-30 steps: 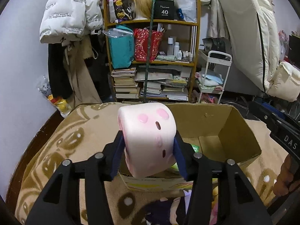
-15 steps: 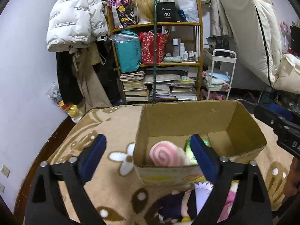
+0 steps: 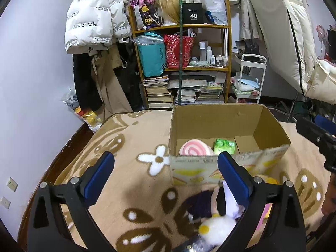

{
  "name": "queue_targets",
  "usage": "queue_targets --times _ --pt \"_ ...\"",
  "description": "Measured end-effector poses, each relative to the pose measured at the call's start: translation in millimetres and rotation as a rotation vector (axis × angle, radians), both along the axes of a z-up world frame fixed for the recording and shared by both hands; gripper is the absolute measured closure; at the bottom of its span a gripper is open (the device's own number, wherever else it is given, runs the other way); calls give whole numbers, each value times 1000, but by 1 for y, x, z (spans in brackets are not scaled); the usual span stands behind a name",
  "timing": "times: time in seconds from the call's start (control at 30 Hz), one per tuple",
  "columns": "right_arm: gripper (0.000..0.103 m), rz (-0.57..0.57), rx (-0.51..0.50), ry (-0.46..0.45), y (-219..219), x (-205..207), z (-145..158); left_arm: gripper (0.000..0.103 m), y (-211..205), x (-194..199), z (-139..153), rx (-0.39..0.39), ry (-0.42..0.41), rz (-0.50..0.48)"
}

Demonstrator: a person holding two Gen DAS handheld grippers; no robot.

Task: Organize soft objects
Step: 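Carry both items over the cardboard box and open both tools to drop them, then move both tools back toward the remaining plush toys beside the box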

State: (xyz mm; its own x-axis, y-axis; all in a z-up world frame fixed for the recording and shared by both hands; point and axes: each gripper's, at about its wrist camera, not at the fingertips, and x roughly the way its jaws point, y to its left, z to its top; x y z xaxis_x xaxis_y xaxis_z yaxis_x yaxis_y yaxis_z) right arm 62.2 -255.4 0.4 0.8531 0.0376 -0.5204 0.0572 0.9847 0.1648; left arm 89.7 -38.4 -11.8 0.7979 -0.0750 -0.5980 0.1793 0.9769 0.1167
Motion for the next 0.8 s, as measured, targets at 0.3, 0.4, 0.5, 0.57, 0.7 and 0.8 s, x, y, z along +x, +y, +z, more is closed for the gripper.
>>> queue_targets --times 0.3,0.4,0.5,0.57,0.7,0.8 --pt "0 17 -20 -13 12 -31 10 5 5 -33 7 15 12 -21" --pt "0 24 -4 -20 14 -41 12 5 4 -44 8 33 8 -22" --pt "0 27 -7 -28 17 -51 15 5 4 -51 8 32 23 -22" --pt "0 32 -7 -27 19 -57 16 5 6 -56 7 31 32 -18" --pt "0 42 -8 -19 21 -64 16 5 9 -62 6 26 51 -22" --pt "0 51 -7 -11 22 -68 15 5 11 -66 3 22 68 -23"
